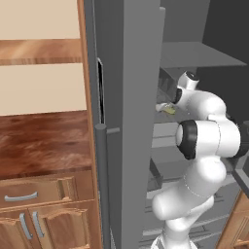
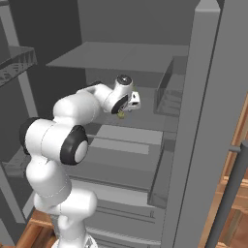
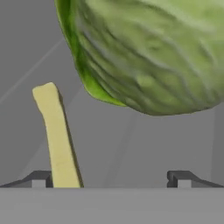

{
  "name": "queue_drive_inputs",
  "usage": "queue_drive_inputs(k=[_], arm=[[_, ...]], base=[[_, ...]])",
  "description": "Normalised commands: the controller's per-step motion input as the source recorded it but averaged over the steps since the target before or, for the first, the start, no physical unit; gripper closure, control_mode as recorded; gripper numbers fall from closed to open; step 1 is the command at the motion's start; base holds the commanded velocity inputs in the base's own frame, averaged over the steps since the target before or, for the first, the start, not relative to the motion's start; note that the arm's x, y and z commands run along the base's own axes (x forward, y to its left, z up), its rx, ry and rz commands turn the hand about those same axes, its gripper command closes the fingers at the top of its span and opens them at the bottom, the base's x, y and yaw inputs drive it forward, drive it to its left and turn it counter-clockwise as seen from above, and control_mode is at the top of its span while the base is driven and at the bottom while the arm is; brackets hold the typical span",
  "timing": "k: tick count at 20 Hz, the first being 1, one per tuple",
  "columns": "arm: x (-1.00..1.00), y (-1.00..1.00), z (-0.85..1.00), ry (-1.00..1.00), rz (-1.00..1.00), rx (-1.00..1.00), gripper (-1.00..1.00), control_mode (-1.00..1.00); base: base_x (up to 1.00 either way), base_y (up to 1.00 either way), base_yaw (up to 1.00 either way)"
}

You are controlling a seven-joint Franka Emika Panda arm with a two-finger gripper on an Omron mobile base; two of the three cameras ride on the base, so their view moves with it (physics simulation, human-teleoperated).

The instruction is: Pick the egg and butter from the fridge and place them by the bowl for mixing.

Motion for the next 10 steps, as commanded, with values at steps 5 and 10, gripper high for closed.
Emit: queue_drive_inputs(k=[5, 10], arm=[[-0.24, -0.10, -0.72, 0.00, 0.01, -0.10, -1.00, -1.00], [-0.26, 0.02, -0.76, 0.04, 0.02, -0.14, 1.00, -1.00]], base=[[0.00, 0.00, 0.00], [0.00, 0.00, 0.00]])
